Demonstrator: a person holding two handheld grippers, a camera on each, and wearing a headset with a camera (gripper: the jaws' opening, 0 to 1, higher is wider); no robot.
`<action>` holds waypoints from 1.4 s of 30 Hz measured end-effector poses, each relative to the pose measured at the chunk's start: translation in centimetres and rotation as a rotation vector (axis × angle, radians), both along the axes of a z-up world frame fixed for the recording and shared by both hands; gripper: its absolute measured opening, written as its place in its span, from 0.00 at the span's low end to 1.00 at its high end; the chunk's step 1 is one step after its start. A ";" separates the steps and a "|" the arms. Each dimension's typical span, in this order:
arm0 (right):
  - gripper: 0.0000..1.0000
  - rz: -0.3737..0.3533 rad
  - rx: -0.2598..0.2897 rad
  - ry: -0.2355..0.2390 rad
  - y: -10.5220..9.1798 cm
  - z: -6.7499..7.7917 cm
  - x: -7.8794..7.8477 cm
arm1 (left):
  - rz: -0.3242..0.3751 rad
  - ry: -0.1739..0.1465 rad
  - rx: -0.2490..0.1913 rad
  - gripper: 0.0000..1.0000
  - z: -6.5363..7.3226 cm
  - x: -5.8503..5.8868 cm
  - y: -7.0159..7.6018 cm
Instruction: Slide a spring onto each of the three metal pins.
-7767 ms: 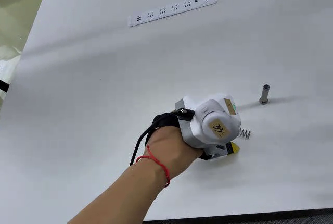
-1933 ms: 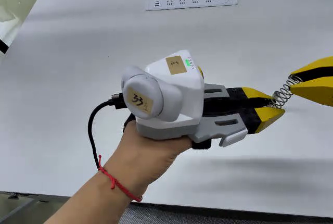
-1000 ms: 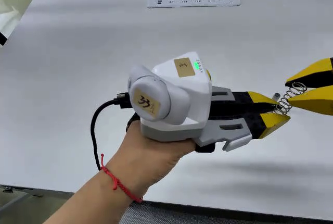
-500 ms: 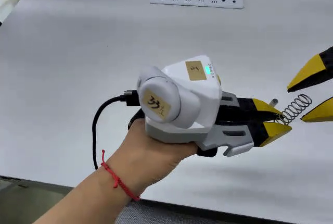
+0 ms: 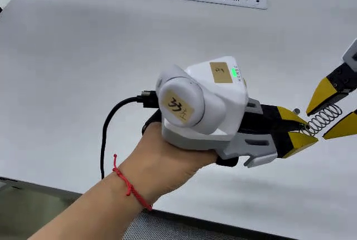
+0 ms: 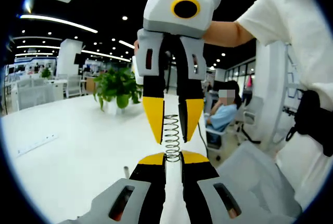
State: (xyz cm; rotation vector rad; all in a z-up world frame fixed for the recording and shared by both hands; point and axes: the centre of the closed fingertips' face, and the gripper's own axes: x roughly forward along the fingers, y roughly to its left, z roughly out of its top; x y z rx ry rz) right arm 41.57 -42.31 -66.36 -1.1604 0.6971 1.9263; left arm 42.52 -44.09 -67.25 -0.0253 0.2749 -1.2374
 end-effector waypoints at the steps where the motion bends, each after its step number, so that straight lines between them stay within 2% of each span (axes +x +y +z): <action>1: 0.17 0.001 -0.003 -0.002 0.0 -0.1 0.1 | 0.000 0.001 -0.001 0.10 0.0 0.0 0.0; 25: 0.12 0.010 -0.011 -0.016 0.2 -0.2 0.1 | 0.004 0.002 -0.012 0.11 -0.1 0.0 0.2; 35: 0.12 -0.021 -0.011 -0.009 0.1 -0.3 0.1 | 0.005 0.002 -0.011 0.13 -0.2 0.0 0.3; 42: 0.12 -0.073 0.002 -0.007 -0.1 0.1 0.8 | 0.020 -0.002 0.003 0.20 -0.5 -0.1 1.2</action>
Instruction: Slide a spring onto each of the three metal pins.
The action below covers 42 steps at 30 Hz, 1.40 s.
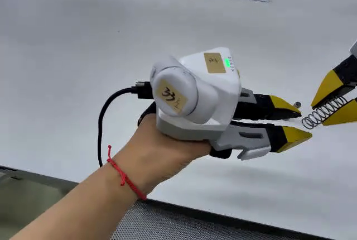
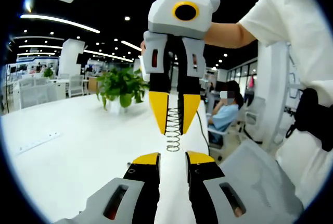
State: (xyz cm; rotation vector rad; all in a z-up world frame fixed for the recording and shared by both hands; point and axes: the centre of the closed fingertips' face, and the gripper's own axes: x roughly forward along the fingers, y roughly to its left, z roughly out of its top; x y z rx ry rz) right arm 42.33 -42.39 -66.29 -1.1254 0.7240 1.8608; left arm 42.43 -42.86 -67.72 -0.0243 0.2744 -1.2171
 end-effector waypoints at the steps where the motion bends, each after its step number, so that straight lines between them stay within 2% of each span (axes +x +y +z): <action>1: 0.12 -0.012 0.007 0.003 0.0 0.2 0.1 | 0.005 -0.009 0.006 0.21 -0.1 0.0 0.4; 5: 0.12 -0.060 0.020 -0.008 -0.3 0.3 0.9 | 0.036 -0.015 0.025 0.28 -0.7 0.1 1.8; 7: 0.12 -0.100 0.025 -0.020 -0.4 0.3 1.6 | 0.052 -0.033 0.034 0.32 -0.9 0.1 2.7; 13: 0.12 -0.190 0.012 -0.063 -1.4 -0.3 3.7 | 0.095 -0.037 0.058 0.42 -1.6 0.0 5.7; 16: 0.12 -0.232 -0.003 -0.082 -1.8 -1.0 4.8 | 0.131 -0.030 0.089 0.46 -2.3 0.3 7.7; 20: 0.12 -0.273 -0.024 -0.102 -2.3 -2.0 6.0 | 0.171 -0.040 0.106 0.52 -2.6 0.6 9.8; 26: 0.12 -0.333 -0.054 -0.122 -3.0 -4.0 7.9 | 0.212 -0.035 0.120 0.60 -3.5 1.0 12.5; 31: 0.12 -0.347 -0.085 -0.138 -3.3 -5.6 8.9 | 0.243 -0.010 0.133 0.68 -4.4 1.5 14.0; 33: 0.12 -0.356 -0.092 -0.128 -3.2 -6.3 9.2 | 0.250 -0.003 0.135 0.69 -4.6 1.6 14.4; 38: 0.12 -0.371 -0.119 -0.129 -3.5 -8.6 10.4 | 0.271 0.002 0.124 0.74 -4.8 2.1 15.0; 42: 0.12 -0.377 -0.129 -0.118 -3.5 -9.5 10.6 | 0.268 0.005 0.134 0.79 -5.3 2.1 15.1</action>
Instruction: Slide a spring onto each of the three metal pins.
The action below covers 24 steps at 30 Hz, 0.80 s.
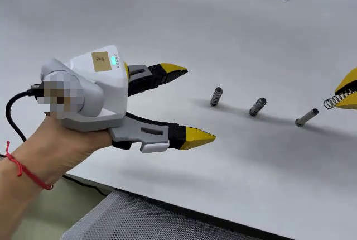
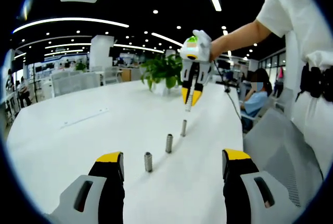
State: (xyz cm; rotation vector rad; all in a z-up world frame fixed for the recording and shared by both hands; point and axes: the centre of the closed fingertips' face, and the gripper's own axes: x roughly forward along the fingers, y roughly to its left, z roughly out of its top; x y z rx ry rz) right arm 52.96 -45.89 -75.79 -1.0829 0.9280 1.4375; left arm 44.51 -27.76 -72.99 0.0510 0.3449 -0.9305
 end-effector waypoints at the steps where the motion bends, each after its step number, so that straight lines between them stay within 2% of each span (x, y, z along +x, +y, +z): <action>1: 0.12 0.000 -0.002 0.002 0.0 -0.2 0.0 | -0.002 0.001 -0.001 0.80 -0.1 0.0 0.0; 5: 0.12 0.000 -0.011 0.006 0.0 -0.9 0.4 | -0.004 0.011 0.004 0.84 -0.7 0.0 0.0; 13: 0.12 -0.001 -0.025 0.018 0.0 -1.7 0.2 | 0.002 0.018 -0.012 0.90 -0.7 0.1 0.0; 24: 0.12 -0.003 -0.044 0.026 -0.3 -2.4 0.4 | 0.003 0.019 -0.025 0.90 -0.7 0.3 -0.2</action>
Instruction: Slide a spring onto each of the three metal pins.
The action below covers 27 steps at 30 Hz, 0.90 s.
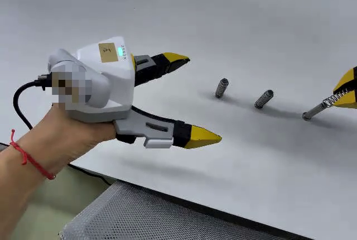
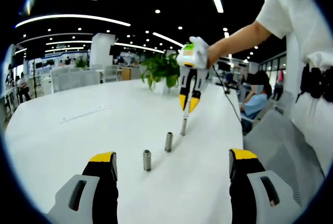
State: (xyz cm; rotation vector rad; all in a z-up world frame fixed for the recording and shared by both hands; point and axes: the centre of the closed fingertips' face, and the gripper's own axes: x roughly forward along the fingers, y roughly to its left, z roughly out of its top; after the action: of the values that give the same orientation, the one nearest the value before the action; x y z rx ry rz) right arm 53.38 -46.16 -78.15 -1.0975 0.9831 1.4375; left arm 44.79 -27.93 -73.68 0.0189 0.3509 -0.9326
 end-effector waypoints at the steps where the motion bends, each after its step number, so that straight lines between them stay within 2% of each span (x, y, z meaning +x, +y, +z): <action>1: 0.12 -0.001 0.000 0.002 0.0 0.0 0.0 | -0.001 0.001 -0.002 0.90 0.0 0.0 -0.1; 17: 0.12 0.006 -0.013 0.010 0.0 -1.5 0.0 | -0.004 0.007 -0.021 0.90 0.0 0.0 -0.6; 27: 0.13 0.001 -0.012 0.015 0.2 -3.0 -0.1 | -0.003 0.011 -0.020 0.90 -0.2 0.0 -0.7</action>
State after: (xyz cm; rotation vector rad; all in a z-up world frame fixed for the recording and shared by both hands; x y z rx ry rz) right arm 53.33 -45.96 -81.19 -1.0976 1.0033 1.4437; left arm 44.80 -28.58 -73.87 -0.0043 0.3519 -0.9393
